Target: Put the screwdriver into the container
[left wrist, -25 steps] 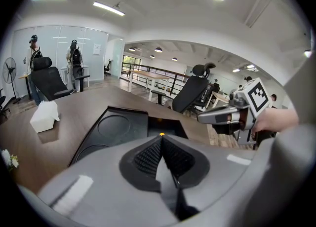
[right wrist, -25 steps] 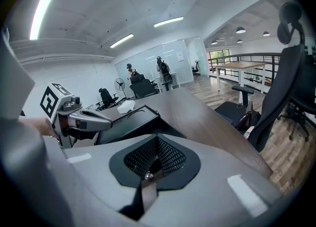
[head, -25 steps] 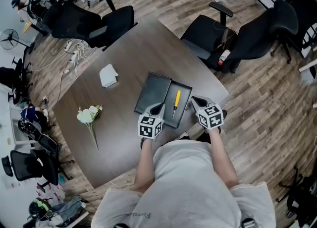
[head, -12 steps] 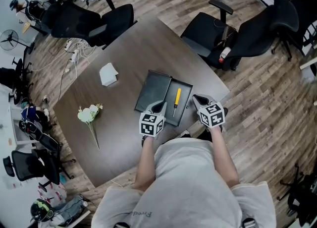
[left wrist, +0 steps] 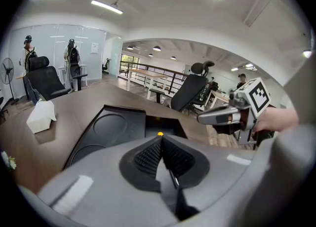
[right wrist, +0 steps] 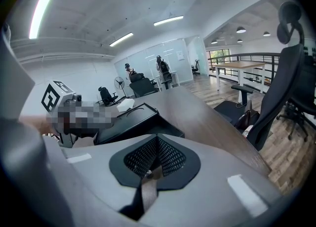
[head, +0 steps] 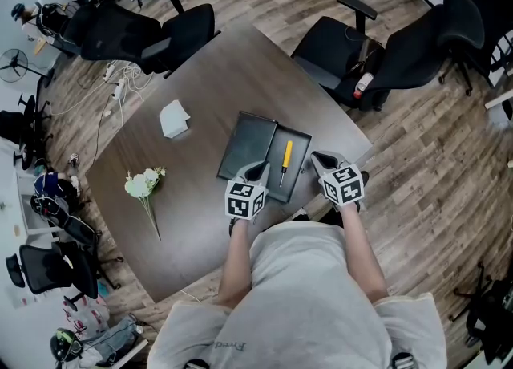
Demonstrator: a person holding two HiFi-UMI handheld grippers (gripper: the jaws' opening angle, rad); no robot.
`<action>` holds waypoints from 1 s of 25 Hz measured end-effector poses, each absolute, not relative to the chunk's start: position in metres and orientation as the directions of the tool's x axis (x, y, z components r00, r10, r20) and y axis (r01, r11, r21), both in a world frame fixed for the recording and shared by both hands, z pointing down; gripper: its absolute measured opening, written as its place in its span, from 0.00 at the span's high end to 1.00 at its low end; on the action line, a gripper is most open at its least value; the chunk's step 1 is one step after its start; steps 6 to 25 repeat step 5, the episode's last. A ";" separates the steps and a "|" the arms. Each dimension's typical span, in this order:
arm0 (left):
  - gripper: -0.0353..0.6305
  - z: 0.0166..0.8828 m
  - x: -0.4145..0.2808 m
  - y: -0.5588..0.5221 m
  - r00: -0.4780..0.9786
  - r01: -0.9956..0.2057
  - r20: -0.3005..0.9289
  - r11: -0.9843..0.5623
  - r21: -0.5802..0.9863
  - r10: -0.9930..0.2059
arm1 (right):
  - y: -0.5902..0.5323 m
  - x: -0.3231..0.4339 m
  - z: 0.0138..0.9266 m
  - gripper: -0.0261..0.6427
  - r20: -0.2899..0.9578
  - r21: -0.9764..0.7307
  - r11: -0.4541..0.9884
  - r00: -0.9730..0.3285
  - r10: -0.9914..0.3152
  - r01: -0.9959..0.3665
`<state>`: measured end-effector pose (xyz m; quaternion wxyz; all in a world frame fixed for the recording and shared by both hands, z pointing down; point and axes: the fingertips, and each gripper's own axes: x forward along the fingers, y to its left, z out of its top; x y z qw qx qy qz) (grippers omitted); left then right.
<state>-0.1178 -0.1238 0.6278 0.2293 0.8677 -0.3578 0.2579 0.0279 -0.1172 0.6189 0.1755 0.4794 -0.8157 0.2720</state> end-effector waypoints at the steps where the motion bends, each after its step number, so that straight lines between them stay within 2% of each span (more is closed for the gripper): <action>1: 0.86 0.628 -0.118 -0.124 0.612 -0.738 0.611 -0.640 0.213 -0.502 | -0.117 0.028 0.619 0.96 0.547 -0.276 0.392 -0.479 -0.686 -0.877; 25: 0.86 0.627 -0.117 -0.124 0.616 -0.734 0.609 -0.644 0.215 -0.500 | -0.116 0.026 0.619 0.96 0.546 -0.280 0.395 -0.484 -0.684 -0.875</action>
